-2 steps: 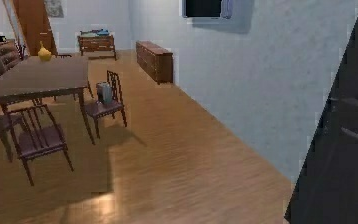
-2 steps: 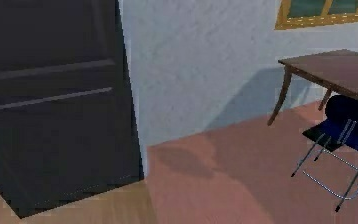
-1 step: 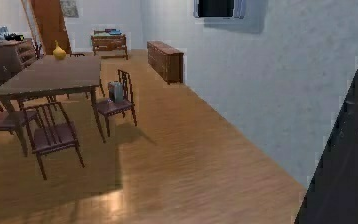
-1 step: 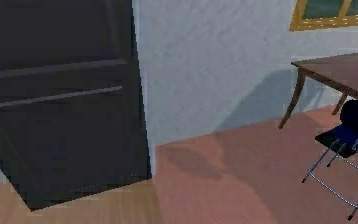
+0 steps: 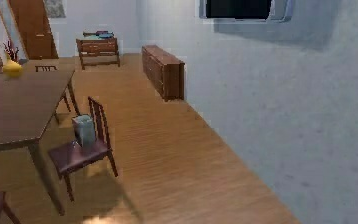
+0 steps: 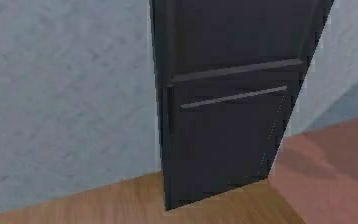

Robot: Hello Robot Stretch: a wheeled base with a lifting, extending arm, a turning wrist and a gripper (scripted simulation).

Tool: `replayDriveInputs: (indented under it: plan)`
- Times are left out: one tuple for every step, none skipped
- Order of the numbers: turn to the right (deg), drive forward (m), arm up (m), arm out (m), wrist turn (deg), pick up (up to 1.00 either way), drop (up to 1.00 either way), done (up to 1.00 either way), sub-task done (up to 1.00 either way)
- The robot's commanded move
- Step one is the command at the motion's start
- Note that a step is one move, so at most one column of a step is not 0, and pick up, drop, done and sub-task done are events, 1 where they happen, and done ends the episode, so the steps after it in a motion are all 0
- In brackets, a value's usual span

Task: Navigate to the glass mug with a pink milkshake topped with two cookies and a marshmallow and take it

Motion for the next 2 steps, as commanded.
replayDriveInputs:
  plan:
    - [0.0,1.00,0.00,0.00,0.0,0.00,0.00,0.00,0.00]
    - [-3.0,0.00,0.00,0.00,0.0,0.00,0.00,0.00,0.00]
